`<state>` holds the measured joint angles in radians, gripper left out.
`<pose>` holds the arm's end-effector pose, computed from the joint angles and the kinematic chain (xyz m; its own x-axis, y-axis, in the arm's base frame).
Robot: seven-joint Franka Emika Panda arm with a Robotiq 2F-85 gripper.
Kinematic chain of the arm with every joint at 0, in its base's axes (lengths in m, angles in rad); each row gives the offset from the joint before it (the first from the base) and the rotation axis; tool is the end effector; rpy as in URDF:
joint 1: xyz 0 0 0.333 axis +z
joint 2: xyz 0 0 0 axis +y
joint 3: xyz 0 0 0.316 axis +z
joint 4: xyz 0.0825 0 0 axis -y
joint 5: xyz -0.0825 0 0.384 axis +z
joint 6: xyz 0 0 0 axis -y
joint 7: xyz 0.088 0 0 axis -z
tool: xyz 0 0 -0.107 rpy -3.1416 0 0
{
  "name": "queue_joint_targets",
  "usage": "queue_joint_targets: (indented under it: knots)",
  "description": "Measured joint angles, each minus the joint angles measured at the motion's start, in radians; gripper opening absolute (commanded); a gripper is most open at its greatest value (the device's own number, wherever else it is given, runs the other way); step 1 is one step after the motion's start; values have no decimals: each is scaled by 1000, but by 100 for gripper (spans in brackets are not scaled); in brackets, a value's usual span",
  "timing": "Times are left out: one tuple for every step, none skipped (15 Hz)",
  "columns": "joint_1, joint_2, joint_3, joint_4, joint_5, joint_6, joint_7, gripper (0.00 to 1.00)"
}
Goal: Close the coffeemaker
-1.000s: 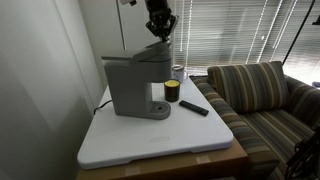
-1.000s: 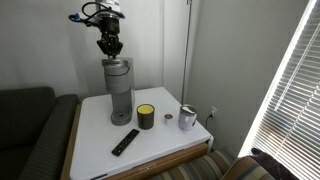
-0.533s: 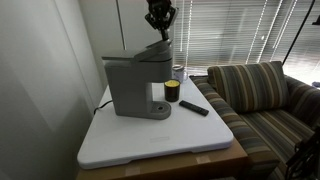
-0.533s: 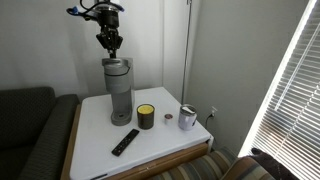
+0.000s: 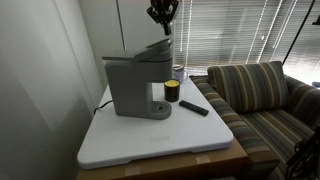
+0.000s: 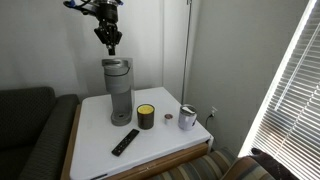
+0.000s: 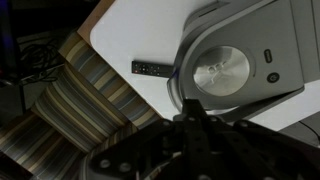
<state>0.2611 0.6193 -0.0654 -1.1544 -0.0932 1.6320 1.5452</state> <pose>0.7012 0.1419 0.4289 0.2475 -0.9607 0.1252 -0.9627 -0.2293 0.1439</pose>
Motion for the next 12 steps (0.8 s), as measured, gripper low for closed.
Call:
queue_joint_targets:
  knots:
    - [0,-4,0,0,0,-2,-1,0]
    - [0,-8,0,0,0,-5,-1,0]
    - [0,-12,0,0,0,-8,-1,0]
    - [-1,-14,0,0,0,-10,-1,0]
    - [-1,-14,-1,0,0,-11,-1,0]
    - [-2,-14,-1,-2,1,-13,-1,0]
    - [-2,-14,-1,-4,1,-14,-1,0]
    - [-3,-14,-1,-8,2,-14,-1,0]
    - [-3,-14,-1,-14,2,-14,-1,0]
    - [-4,-14,-1,-21,3,-14,0,0]
    - [-5,-14,0,-29,3,-14,0,0]
    - [-6,-14,2,-38,4,-14,1,0]
